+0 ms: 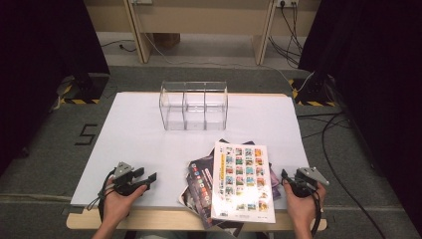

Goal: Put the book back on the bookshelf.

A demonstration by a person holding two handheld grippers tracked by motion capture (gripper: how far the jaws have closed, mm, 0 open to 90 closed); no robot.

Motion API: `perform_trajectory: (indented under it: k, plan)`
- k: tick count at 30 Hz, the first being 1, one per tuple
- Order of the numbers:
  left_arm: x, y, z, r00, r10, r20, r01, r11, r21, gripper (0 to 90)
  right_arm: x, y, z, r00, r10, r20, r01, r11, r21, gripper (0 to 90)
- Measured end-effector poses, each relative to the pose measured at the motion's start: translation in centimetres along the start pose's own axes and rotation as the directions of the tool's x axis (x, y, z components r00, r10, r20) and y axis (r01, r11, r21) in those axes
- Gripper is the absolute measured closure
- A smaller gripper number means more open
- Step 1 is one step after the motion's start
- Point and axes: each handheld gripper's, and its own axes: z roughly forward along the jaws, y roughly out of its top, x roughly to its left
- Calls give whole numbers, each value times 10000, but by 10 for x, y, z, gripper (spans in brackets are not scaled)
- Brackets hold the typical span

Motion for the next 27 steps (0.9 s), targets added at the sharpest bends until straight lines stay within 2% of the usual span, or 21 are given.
perform_trajectory:
  k: [5,7,8,9,10,11,14,15,17,18,21,22,24,25,26,27]
  plan:
    - [0,0,0,9999,-96,39,96,10000,-10,371,-5,6,-7,9998,199,-99,-200,9997,-167,470]
    - [0,0,0,10000,-89,15,89,10000,0,371,-6,8,-9,9992,284,-267,-287,9996,-88,503]
    - [-1,1,0,10000,31,-79,-31,10000,60,370,-8,9,-10,9988,237,-430,-234,9997,80,554]
    - [-1,1,0,10000,31,-79,-31,10000,60,370,-8,9,-10,9988,237,-430,-234,9997,80,554]
    - [-2,1,1,9999,52,-114,-51,10000,78,370,-8,9,-10,9962,273,-824,-254,9994,240,604]
    - [-3,1,1,9998,70,-160,-68,9999,94,370,-8,10,-10,9945,312,-1002,-284,9992,286,620]
    - [-2,2,1,9998,44,-178,-42,9999,120,375,-6,12,-12,9952,149,-963,-122,9995,293,650]
    - [-2,2,0,9998,-29,-177,31,9999,136,391,-4,15,-14,9937,46,-1122,-13,9996,300,680]
    - [0,3,0,9999,-90,-131,92,9998,153,402,-3,17,-15,9936,-64,-1129,102,9994,326,698]
    - [2,4,-1,9998,-218,-40,219,9996,204,436,2,19,-16,9920,-284,-1234,345,9982,481,729]
    - [0,6,-3,9994,-317,105,315,9993,194,484,6,22,-17,9906,-466,-1289,537,9972,523,755]
    - [-7,9,-4,9996,-113,246,106,9995,313,496,12,25,-19,9875,-599,-1455,692,9958,597,764]
    - [-17,15,-5,9990,144,430,-159,9993,344,519,16,28,-20,9872,-787,-1387,888,9937,684,774]
    - [-17,15,-5,9990,144,430,-159,9993,344,530,16,28,-20,9872,-787,-1387,888,9937,684,774]
    - [-27,22,-4,9972,475,570,-497,9981,377,542,19,30,-17,9857,-775,-1496,914,9919,881,774]
    - [-27,22,-4,9972,475,570,-497,9981,377,559,19,30,-17,9857,-775,-1496,914,9919,881,774]
